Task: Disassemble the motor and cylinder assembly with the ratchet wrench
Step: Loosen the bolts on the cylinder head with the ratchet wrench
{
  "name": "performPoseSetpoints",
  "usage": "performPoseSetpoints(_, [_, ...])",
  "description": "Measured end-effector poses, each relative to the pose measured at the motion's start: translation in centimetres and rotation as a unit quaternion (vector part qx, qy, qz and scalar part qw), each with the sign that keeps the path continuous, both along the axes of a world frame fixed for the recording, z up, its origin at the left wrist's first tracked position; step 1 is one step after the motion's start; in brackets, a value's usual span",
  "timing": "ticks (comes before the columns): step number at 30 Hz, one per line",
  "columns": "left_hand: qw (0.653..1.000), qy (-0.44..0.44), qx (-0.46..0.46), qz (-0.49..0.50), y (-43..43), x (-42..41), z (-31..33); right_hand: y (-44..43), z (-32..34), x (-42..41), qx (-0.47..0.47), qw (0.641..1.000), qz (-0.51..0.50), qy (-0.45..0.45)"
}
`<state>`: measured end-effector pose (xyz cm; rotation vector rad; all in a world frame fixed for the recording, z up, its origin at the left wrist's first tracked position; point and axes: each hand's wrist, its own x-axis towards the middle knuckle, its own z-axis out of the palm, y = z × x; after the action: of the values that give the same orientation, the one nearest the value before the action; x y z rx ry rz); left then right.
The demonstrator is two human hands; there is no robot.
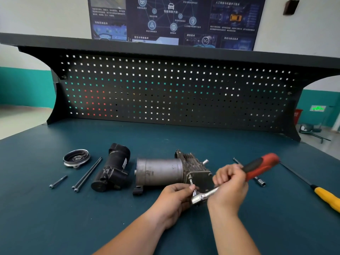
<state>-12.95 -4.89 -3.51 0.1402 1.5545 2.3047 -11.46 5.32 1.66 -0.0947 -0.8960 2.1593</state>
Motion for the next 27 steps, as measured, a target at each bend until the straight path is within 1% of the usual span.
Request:
performPoseSetpoints(1, [1.0,-0.001,0.001,0.001,0.1,0.0,0.1,1.0,0.2,-0.3,-0.074,0.996,0.019,-0.039])
performPoseSetpoints(3, [1.0,-0.001,-0.002,0.0,0.2,0.1,0.2,2.8,-0.3,-1.1,-0.203,0.969,0.078,-0.117])
performPoseSetpoints(5, [1.0,0.004,-0.004,0.003,0.2,0.1,0.1,3.1,-1.3,-1.5,-0.27,0.944,0.112,-0.154])
performPoseSetpoints(7, [1.0,0.003,-0.003,0.001,0.1,0.2,0.3,3.2,-1.7,-1.8,-0.263,0.943,0.119,-0.164])
performPoseSetpoints(10, [1.0,-0.007,0.005,-0.008,0.0,0.3,0.5,3.1,-1.5,-1.8,-0.256,0.949,0.111,-0.145])
performPoseSetpoints(17, [0.999,-0.026,0.026,-0.007,-0.1,0.1,0.8,3.4,-1.4,-1.5,-0.289,0.937,0.137,-0.142])
performPoseSetpoints(23, [0.997,-0.05,0.05,-0.012,0.0,0.0,1.0,3.5,-0.8,-1.2,-0.283,0.938,0.157,-0.127])
performPoseSetpoints(27, [0.995,-0.066,0.077,-0.01,-0.1,-0.1,0.9,3.7,-0.8,-1.1,-0.284,0.934,0.171,-0.136])
